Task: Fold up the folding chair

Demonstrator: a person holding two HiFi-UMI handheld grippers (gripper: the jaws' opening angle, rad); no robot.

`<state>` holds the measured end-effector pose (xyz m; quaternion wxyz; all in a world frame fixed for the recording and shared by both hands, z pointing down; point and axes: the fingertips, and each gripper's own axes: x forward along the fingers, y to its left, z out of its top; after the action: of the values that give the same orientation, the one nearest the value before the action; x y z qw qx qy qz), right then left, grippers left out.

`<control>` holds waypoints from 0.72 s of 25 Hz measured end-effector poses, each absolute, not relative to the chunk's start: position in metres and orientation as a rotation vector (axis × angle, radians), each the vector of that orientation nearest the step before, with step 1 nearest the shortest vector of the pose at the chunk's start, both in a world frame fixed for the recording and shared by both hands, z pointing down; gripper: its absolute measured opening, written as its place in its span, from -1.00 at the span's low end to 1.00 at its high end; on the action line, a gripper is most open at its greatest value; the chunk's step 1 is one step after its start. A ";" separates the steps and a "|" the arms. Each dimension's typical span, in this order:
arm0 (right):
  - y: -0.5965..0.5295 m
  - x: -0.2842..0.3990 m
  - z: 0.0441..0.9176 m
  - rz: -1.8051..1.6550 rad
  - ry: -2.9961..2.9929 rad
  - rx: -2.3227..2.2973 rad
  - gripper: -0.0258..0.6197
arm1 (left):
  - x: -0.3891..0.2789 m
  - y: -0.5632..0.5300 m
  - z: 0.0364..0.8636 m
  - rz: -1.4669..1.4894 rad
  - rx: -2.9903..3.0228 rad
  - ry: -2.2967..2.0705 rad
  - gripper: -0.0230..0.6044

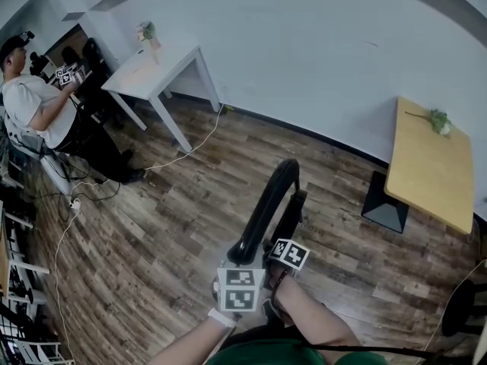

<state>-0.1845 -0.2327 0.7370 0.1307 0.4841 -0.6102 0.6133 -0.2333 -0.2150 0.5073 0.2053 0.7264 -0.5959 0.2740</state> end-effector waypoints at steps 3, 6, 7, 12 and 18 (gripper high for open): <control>-0.236 -0.194 0.735 1.791 -1.784 1.405 -0.15 | -0.233 -0.215 0.506 0.763 2.031 -1.654 -0.40; -0.236 -0.197 0.734 1.785 -1.792 1.406 -0.15 | -0.234 -0.213 0.505 0.766 2.034 -1.659 -0.39; -0.235 -0.198 0.734 1.786 -1.793 1.407 -0.15 | -0.234 -0.212 0.505 0.768 2.034 -1.660 -0.39; -0.237 -0.199 0.727 1.885 -1.897 1.359 -0.11 | -0.237 -0.214 0.506 0.774 2.036 -1.683 -0.39; -0.233 -0.162 0.722 1.851 -2.060 1.433 0.06 | -0.256 -0.220 0.506 0.812 2.009 -1.749 -0.41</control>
<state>-0.1621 -0.2334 0.7220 0.0116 0.4594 -0.6606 0.5937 -0.2557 -0.2203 0.5061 0.1773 0.7101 -0.6181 0.2868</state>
